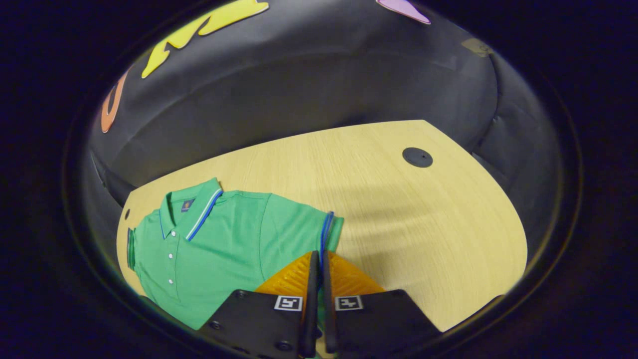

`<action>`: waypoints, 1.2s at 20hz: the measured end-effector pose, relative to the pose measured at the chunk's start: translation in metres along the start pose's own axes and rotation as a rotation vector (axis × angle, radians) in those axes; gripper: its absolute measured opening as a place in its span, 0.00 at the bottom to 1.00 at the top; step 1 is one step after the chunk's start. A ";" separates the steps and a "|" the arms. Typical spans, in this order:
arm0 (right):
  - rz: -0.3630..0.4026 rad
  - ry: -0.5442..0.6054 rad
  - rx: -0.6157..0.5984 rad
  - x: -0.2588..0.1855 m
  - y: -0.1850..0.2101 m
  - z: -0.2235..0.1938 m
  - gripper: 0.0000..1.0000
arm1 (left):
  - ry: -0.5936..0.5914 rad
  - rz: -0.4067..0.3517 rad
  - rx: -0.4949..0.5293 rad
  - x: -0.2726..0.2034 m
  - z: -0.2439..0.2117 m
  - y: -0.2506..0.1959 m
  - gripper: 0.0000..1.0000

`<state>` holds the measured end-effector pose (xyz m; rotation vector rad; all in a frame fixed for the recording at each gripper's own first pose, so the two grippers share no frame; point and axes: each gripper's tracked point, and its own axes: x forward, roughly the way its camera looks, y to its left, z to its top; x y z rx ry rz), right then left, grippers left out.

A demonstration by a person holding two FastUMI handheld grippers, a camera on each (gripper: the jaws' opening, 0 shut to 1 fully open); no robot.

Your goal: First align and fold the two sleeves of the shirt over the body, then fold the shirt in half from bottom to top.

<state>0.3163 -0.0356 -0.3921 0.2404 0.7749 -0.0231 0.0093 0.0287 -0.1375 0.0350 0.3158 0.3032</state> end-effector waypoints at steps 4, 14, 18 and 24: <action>-0.009 -0.007 -0.015 0.001 -0.006 0.001 0.08 | 0.003 0.008 -0.004 -0.004 -0.003 0.007 1.00; -0.005 -0.104 -0.090 -0.033 0.012 0.031 0.03 | -0.026 0.008 -0.023 -0.018 0.002 0.021 1.00; 0.075 -0.125 -0.213 -0.040 0.043 0.032 0.03 | -0.028 0.015 -0.033 -0.025 -0.003 0.031 1.00; 0.194 -0.142 -0.341 -0.050 0.094 0.021 0.03 | -0.017 0.048 -0.045 -0.037 -0.012 0.052 1.00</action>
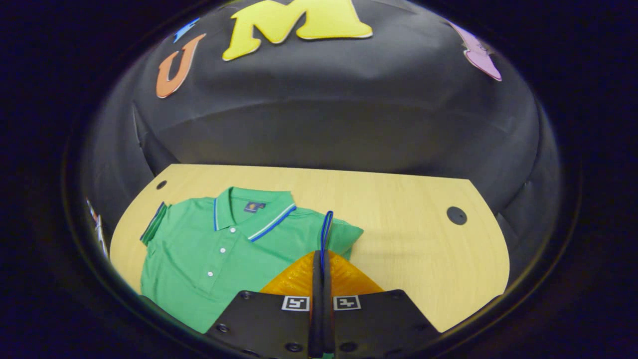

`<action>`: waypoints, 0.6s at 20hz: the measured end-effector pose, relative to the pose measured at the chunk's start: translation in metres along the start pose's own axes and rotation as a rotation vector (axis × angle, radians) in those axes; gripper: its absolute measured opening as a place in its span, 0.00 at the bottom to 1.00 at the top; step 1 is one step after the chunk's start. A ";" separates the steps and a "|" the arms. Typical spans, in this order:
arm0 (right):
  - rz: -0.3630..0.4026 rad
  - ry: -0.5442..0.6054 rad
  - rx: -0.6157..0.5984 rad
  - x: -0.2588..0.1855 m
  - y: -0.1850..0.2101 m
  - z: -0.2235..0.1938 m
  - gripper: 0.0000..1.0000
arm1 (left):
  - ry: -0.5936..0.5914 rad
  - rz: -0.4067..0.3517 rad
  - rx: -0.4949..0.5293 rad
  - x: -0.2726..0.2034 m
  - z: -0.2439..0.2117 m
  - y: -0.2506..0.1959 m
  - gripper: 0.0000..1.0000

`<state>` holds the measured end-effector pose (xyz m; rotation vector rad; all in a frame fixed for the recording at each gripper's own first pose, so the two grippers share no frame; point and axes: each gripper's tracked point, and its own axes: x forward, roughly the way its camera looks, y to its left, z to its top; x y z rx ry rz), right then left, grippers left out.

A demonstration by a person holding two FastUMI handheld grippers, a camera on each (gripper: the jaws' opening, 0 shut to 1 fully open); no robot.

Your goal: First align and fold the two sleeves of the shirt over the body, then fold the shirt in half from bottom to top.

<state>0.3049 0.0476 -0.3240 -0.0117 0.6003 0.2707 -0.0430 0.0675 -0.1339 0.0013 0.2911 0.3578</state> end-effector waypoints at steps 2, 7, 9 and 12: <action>0.040 -0.012 -0.061 0.000 0.019 0.001 0.03 | 0.003 0.010 -0.002 -0.003 -0.002 0.006 1.00; 0.095 0.007 -0.166 0.005 0.056 -0.015 0.03 | 0.003 0.035 -0.017 -0.011 -0.010 0.025 1.00; 0.121 0.006 -0.175 0.010 0.070 -0.020 0.03 | 0.009 0.059 -0.021 -0.011 -0.011 0.040 1.00; 0.116 0.018 -0.165 0.017 0.078 -0.027 0.03 | 0.015 0.094 -0.034 -0.013 -0.015 0.060 1.00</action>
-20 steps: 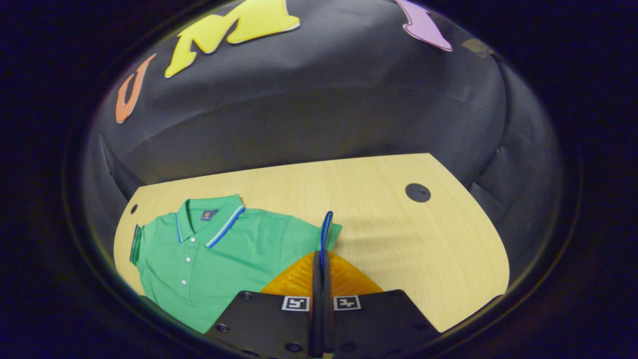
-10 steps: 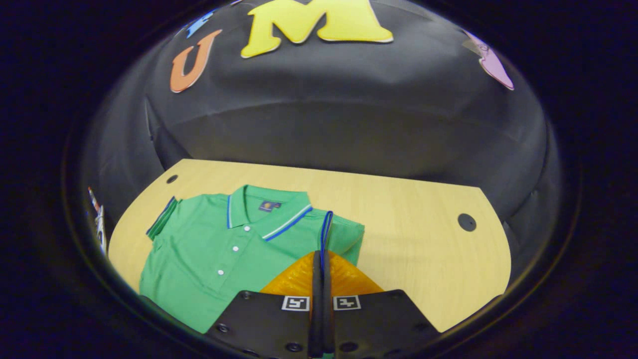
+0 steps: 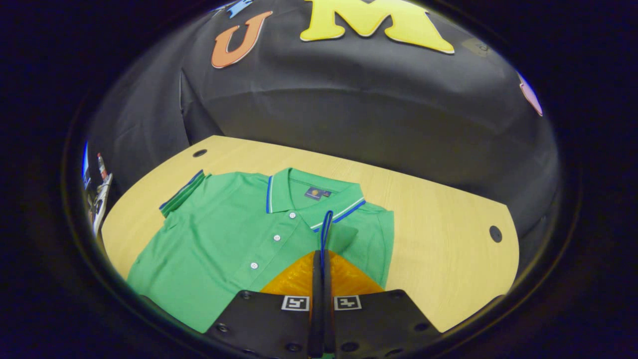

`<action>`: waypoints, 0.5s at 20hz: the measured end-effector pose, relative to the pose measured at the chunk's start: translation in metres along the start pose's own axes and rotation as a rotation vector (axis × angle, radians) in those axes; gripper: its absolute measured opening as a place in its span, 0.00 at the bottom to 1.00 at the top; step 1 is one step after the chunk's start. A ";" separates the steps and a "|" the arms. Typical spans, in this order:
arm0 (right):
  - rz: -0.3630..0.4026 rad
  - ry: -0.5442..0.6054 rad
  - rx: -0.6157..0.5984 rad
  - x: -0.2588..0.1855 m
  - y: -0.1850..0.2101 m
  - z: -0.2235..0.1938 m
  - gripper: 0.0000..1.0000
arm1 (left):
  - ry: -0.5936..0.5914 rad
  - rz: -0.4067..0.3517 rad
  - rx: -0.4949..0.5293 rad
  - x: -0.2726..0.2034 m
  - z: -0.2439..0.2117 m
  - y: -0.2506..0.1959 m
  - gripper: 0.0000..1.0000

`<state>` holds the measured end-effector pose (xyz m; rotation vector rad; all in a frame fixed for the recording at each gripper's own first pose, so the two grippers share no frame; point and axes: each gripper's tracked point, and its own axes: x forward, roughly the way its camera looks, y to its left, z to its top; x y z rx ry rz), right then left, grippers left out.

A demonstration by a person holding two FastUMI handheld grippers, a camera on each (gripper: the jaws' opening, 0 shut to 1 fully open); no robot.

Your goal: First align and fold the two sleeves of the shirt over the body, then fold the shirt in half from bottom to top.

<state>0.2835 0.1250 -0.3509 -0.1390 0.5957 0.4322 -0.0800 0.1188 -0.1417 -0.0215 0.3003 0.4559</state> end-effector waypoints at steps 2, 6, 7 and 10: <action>-0.007 0.012 0.031 0.003 0.002 -0.004 0.05 | -0.007 0.000 -0.014 0.002 0.003 0.010 1.00; -0.005 0.034 0.068 0.000 0.010 -0.014 0.07 | 0.015 -0.005 -0.047 0.012 0.000 0.032 1.00; 0.008 0.032 0.085 -0.002 0.014 -0.014 0.11 | 0.016 -0.007 -0.049 0.015 0.002 0.036 1.00; 0.028 0.040 0.164 -0.012 0.023 -0.017 0.19 | -0.009 -0.037 -0.029 0.031 0.017 0.044 1.00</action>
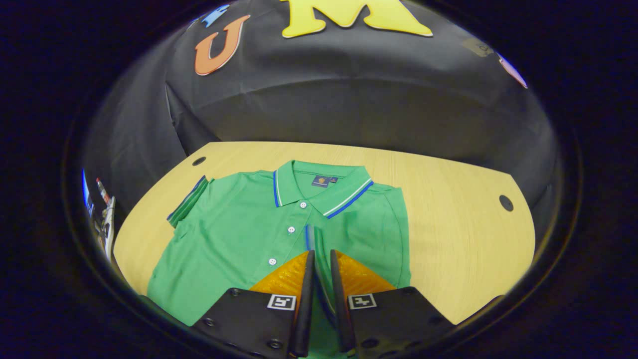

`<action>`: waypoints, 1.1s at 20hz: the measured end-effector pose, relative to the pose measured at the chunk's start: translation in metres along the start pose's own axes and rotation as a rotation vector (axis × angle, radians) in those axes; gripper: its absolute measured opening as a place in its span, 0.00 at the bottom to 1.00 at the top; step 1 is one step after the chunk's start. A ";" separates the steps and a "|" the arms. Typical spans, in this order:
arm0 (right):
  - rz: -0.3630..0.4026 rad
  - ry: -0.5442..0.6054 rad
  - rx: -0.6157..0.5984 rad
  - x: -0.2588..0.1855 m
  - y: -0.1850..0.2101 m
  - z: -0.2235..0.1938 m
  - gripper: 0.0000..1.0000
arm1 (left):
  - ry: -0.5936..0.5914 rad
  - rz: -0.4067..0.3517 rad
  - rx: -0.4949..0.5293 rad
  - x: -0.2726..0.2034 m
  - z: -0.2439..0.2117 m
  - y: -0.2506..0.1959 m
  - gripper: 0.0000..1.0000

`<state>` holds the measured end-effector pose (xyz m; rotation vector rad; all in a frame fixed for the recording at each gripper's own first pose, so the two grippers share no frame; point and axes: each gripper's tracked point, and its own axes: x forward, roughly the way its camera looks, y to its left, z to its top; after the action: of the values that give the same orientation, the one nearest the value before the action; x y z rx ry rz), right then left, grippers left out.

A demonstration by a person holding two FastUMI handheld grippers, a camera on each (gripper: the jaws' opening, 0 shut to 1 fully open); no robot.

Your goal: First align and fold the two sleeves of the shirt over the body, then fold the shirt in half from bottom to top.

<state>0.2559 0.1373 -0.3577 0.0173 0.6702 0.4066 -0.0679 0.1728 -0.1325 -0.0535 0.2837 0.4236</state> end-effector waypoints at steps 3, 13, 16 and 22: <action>-0.017 -0.005 0.030 -0.027 -0.002 0.004 0.34 | -0.020 -0.053 0.008 0.029 0.017 -0.005 1.00; -0.121 -0.124 0.031 -0.208 -0.005 0.027 0.89 | 0.063 -0.214 -0.021 0.162 -0.001 -0.065 1.00; -0.156 -0.155 0.059 -0.256 -0.003 0.028 0.91 | 0.129 -0.226 -0.029 0.204 -0.025 -0.086 1.00; -0.230 -0.141 0.099 -0.318 0.005 0.006 0.92 | 0.242 -0.247 0.026 0.277 -0.078 -0.111 1.00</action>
<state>0.0322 0.0246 -0.1610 0.0612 0.5455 0.1488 0.1996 0.1734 -0.2862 -0.1139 0.5151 0.1666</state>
